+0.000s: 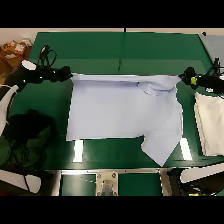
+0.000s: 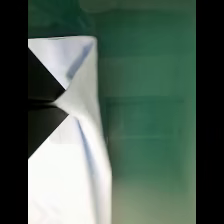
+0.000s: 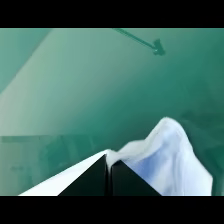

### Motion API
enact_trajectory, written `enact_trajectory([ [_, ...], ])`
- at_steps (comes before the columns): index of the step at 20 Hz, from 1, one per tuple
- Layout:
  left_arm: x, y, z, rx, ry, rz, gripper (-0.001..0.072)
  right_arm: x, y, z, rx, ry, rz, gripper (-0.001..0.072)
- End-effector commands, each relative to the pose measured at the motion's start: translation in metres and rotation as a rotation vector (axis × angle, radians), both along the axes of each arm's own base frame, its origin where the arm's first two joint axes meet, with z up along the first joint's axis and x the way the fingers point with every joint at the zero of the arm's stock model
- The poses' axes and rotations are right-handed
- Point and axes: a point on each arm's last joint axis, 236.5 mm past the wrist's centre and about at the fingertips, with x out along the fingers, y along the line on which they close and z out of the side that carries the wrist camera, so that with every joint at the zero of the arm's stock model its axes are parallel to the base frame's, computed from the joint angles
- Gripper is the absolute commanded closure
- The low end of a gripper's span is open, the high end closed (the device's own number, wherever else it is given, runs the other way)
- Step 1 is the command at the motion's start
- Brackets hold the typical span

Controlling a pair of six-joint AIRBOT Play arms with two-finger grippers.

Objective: Fold the shirts.

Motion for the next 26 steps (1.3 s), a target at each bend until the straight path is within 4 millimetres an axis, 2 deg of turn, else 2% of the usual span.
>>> enact_trajectory([
  [1, 0.025, 0.009, 0.021, 0.010, -0.087, 0.049, 0.0682, 0.027, -0.008, 0.014, 0.015, -0.059, -0.016, 0.0702],
  [4, 0.042, 0.013, 0.052, 0.017, -0.170, 0.069, 0.0683, 0.045, -0.009, 0.038, -0.018, -0.119, -0.010, 0.0702],
  [7, 0.049, 0.015, 0.070, 0.019, -0.213, 0.077, 0.0682, 0.058, -0.001, 0.054, -0.038, -0.159, 0.003, 0.0701],
  [14, 0.049, 0.015, 0.070, 0.047, -0.224, 0.055, 0.0682, 0.063, 0.005, 0.055, -0.057, -0.166, 0.016, 0.0701],
  [16, 0.039, 0.014, 0.055, 0.088, -0.182, 0.011, 0.0682, 0.052, 0.006, 0.039, -0.106, -0.106, 0.068, 0.0702],
  [20, 0.006, 0.015, -0.005, 0.135, -0.035, -0.044, 0.0683, 0.010, 0.007, -0.021, -0.153, 0.101, 0.152, 0.0703],
  [22, -0.012, 0.013, -0.033, 0.131, 0.036, -0.058, 0.0682, -0.010, 0.015, -0.044, -0.124, 0.168, 0.177, 0.0704],
  [26, -0.043, 0.011, -0.065, 0.149, 0.143, -0.113, 0.0683, -0.039, 0.021, -0.070, -0.129, 0.260, 0.222, 0.0703],
])
